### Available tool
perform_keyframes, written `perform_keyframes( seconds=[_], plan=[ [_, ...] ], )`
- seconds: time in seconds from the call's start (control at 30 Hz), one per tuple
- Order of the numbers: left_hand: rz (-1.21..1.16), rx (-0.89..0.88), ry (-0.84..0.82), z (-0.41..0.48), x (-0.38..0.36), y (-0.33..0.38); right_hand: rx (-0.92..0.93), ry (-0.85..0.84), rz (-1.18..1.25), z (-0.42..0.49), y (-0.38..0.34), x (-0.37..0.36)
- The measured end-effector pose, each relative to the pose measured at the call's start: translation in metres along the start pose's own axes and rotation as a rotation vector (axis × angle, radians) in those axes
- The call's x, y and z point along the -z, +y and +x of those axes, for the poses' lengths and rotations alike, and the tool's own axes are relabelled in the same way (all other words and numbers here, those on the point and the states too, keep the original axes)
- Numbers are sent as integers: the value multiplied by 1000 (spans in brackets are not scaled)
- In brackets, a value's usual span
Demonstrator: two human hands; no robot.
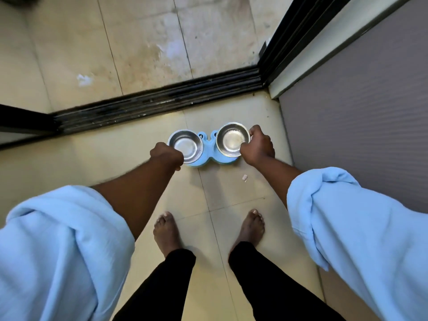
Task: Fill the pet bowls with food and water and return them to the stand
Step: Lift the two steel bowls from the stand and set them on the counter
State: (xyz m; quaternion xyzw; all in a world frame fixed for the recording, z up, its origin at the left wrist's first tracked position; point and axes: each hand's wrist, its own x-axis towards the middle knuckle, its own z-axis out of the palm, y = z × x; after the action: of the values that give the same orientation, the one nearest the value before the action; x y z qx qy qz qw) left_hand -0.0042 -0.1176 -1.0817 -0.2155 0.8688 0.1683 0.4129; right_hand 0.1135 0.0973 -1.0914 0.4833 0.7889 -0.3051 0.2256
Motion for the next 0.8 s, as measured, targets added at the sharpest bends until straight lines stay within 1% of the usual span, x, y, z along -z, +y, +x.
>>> perform_keyframes(
  seconds=[0.33,0.5,0.67,0.8],
  plan=[
    [-49,-76,87,-120,136,36,56,90,111,-128,-78,141],
    [-100,-95,50,-203,209,56,65,135,133,-199,-101,209],
    [-177,-132,-33,-271,272,62,86,165,197,-262,-122,268],
    [-128,-182,16,-319,319,66,105,221,267,-307,-144,308]
  ],
)
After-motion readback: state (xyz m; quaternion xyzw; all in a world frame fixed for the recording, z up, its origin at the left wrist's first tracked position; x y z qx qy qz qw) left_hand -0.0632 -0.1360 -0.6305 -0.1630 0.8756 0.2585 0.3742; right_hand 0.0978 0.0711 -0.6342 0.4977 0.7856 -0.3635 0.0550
